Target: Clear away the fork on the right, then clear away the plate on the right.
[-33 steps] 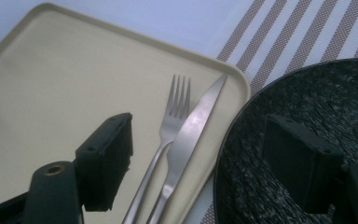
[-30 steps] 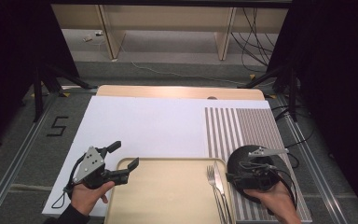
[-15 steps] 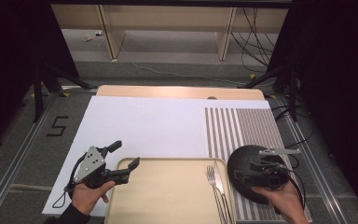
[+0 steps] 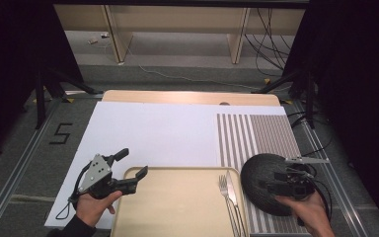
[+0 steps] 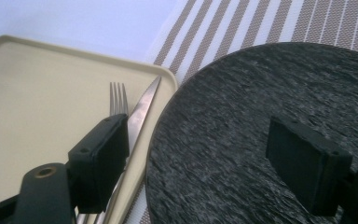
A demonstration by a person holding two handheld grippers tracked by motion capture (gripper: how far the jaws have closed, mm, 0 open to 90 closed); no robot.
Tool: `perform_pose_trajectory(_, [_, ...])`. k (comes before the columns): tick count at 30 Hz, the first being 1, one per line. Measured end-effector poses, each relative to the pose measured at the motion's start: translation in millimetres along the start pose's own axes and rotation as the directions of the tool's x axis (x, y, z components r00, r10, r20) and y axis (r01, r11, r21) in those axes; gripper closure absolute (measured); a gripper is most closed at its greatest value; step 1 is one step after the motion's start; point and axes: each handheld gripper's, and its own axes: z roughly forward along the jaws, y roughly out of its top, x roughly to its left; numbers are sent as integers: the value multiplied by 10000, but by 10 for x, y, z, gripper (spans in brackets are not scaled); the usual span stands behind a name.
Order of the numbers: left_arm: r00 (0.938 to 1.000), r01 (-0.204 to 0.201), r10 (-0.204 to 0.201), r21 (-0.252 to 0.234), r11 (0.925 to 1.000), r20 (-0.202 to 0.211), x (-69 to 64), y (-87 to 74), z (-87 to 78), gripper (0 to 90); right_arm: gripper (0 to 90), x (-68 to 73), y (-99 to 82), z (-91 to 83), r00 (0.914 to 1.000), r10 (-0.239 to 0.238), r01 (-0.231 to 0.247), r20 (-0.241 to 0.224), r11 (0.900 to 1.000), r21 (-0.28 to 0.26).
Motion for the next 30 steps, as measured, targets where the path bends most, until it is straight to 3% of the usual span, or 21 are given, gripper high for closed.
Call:
perform_pose_trajectory(20, [10000, -50, 50, 6, 10000, 39, -15, 2, -13, 162, 224, -235, -89, -74, 9970, 708, -700, 317, 9972, -270])
perform_pose_trajectory(30, [10000, -28, 28, -3, 10000, 14, -13, 1, -16, 162, 224, -417, -196, -138, 9848, 1646, -1620, 559, 9856, -489])
